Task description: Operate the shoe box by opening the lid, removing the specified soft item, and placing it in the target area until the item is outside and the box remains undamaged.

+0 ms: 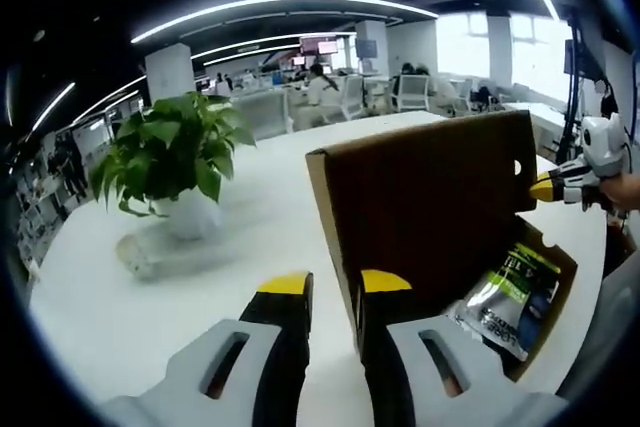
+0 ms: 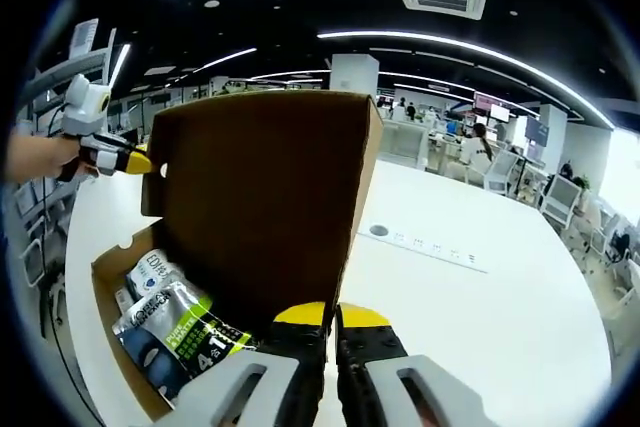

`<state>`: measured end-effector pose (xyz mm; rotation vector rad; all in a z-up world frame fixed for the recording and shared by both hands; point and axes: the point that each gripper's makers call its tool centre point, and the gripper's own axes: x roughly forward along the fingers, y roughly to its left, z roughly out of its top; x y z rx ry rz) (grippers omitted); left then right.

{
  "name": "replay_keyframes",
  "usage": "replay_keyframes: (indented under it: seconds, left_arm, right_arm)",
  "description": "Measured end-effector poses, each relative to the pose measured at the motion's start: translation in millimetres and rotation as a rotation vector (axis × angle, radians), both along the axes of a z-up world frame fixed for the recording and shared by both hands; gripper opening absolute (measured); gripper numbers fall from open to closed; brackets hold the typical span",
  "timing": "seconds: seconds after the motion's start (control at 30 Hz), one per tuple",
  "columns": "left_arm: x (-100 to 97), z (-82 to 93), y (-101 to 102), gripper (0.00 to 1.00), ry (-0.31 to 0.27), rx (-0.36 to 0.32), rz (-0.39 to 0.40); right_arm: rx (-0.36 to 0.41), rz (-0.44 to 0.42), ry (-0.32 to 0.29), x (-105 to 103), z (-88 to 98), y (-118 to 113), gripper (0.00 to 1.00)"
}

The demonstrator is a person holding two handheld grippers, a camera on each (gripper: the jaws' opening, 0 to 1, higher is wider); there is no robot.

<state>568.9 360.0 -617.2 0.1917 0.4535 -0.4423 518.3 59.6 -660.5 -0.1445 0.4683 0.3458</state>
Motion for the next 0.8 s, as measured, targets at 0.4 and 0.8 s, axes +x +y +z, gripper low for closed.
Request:
replay_keyframes:
  seconds: [0.4, 0.8]
  left_arm:
    - [-10.3, -30.1, 3.8, 0.15, 0.058, -0.007, 0.025]
    - [-21.7, -44.2, -1.8, 0.05, 0.077, -0.018, 0.036]
  right_arm:
    - [0.005, 0.0, 0.004, 0.5, 0.3, -0.1, 0.0]
    - [0.012, -0.002, 0.004, 2.5, -0.2, -0.5, 0.0]
